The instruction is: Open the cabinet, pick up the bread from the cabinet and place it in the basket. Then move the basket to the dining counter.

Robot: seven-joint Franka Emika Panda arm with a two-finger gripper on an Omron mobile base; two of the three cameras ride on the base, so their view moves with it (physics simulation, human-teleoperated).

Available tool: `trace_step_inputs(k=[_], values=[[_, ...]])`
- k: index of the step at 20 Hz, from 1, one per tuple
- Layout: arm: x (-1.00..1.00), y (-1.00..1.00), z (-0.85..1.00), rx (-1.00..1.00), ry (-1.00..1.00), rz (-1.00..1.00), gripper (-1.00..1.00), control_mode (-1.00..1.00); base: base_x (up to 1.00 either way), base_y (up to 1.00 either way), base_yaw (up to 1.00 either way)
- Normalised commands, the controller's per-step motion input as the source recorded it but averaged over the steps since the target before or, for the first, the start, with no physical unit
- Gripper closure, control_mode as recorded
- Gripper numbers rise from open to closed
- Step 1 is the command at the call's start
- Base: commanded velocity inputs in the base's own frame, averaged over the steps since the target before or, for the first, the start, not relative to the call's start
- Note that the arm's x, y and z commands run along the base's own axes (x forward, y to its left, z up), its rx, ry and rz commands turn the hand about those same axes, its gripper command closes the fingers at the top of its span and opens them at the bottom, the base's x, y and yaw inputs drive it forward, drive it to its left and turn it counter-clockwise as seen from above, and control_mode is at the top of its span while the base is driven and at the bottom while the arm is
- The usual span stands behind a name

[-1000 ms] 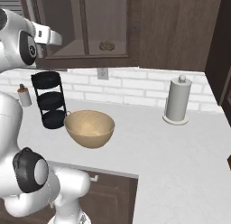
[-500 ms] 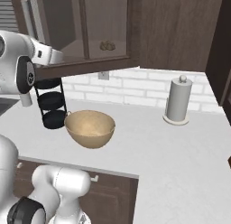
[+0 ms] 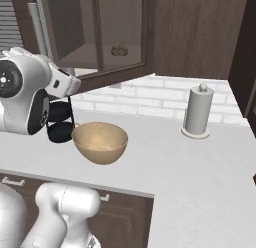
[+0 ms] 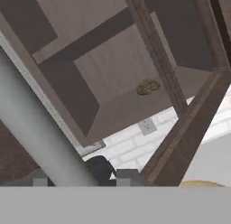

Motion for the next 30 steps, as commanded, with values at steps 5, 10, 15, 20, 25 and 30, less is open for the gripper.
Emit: trace_step_inputs(k=[5, 10, 15, 20, 25, 30], values=[[-0.16, -1.0, -0.25, 0.19, -0.16, 0.0, 1.0, -1.0, 0.0, 0.0, 0.0], [0.0, -1.0, -0.38, 0.18, -0.09, -0.04, 1.0, -1.0, 0.0, 0.0, 0.0], [0.24, -1.0, -0.45, 0.18, -0.04, -0.15, 1.0, -1.0, 0.0, 0.0, 0.0], [0.29, -1.0, -0.54, 0.07, -0.03, -0.31, 1.0, -1.0, 0.0, 0.0, 0.0], [-0.09, -0.85, -0.36, 0.0, 0.0, -0.54, 1.0, -1.0, 0.0, 0.0, 0.0], [-0.98, -0.07, 0.05, 0.03, -0.04, -0.39, 1.0, -1.0, 0.0, 0.0, 0.0]])
